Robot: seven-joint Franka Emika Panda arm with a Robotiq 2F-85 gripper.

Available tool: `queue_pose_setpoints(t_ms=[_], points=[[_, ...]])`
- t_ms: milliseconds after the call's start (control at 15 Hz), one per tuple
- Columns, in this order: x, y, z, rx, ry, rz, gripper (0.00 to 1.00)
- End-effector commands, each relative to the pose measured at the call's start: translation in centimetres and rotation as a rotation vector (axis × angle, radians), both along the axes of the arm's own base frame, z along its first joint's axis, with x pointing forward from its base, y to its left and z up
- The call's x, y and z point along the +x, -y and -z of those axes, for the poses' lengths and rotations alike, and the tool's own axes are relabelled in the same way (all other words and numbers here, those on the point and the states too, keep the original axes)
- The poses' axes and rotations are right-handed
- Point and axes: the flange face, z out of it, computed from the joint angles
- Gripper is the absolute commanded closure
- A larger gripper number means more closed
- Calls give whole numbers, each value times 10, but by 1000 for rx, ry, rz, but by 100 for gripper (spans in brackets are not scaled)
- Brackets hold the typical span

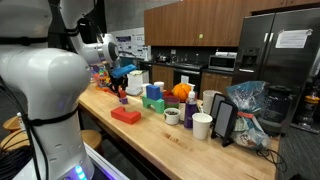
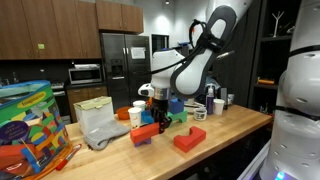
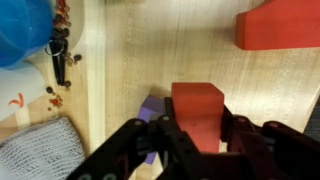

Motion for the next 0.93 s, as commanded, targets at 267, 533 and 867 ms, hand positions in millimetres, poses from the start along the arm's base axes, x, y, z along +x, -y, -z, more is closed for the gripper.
queue_pose_setpoints(t_ms=[267, 533, 867], points=[[-9, 39, -60, 7, 27, 11, 84], [-8, 69, -82, 15, 33, 26, 84], [-11, 103, -97, 5, 37, 22, 84]])
